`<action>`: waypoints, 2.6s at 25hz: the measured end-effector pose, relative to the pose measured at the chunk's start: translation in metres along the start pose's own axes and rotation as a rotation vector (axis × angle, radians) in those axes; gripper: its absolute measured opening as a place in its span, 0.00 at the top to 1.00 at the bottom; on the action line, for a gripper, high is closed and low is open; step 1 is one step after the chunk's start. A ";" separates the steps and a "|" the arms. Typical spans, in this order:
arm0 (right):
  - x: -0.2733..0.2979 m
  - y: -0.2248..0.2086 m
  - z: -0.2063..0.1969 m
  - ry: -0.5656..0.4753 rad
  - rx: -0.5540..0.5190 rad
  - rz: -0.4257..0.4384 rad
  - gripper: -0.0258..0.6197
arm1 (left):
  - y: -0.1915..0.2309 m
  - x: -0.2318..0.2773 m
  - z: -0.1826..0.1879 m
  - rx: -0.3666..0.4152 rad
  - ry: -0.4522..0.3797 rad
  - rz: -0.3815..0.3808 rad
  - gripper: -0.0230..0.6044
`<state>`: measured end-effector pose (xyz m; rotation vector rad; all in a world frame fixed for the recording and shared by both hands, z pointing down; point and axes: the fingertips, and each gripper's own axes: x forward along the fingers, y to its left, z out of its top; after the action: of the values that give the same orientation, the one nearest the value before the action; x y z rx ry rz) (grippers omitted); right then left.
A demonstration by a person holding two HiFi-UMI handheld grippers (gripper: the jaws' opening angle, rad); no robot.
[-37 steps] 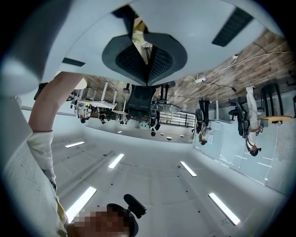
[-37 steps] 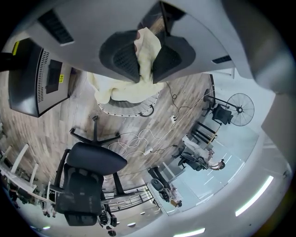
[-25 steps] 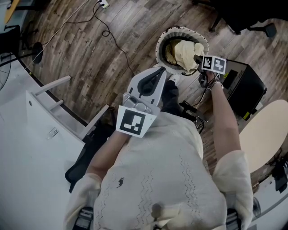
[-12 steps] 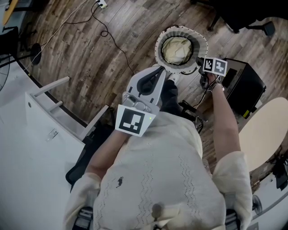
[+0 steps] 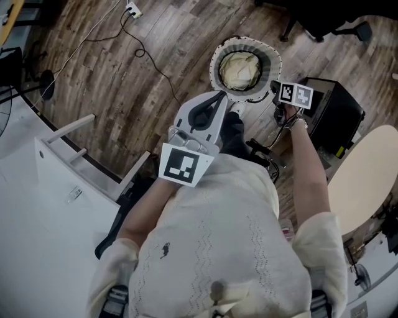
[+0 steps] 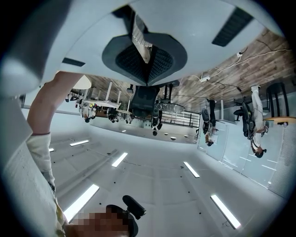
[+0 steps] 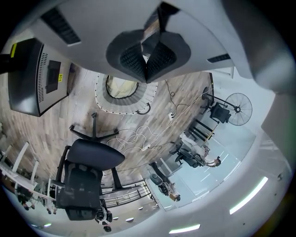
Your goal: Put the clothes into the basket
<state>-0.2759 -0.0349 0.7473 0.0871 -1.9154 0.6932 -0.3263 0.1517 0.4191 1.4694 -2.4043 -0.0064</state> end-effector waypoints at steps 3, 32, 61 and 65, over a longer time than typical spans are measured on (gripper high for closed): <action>-0.013 0.008 -0.001 -0.034 0.014 0.017 0.95 | -0.001 -0.002 0.004 0.013 -0.002 -0.019 0.93; -0.227 0.082 0.048 -0.570 0.081 0.209 0.95 | -0.039 0.012 0.027 0.060 -0.018 -0.188 0.93; -0.397 0.190 0.048 -0.925 -0.143 0.151 0.95 | -0.061 0.004 0.076 0.076 -0.073 -0.241 0.93; -0.404 0.219 0.050 -0.946 -0.136 0.253 0.95 | -0.064 0.002 0.087 0.067 -0.078 -0.233 0.93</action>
<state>-0.2151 0.0227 0.2926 0.0970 -2.9140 0.7535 -0.2951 0.1059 0.3267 1.8035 -2.2986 -0.0383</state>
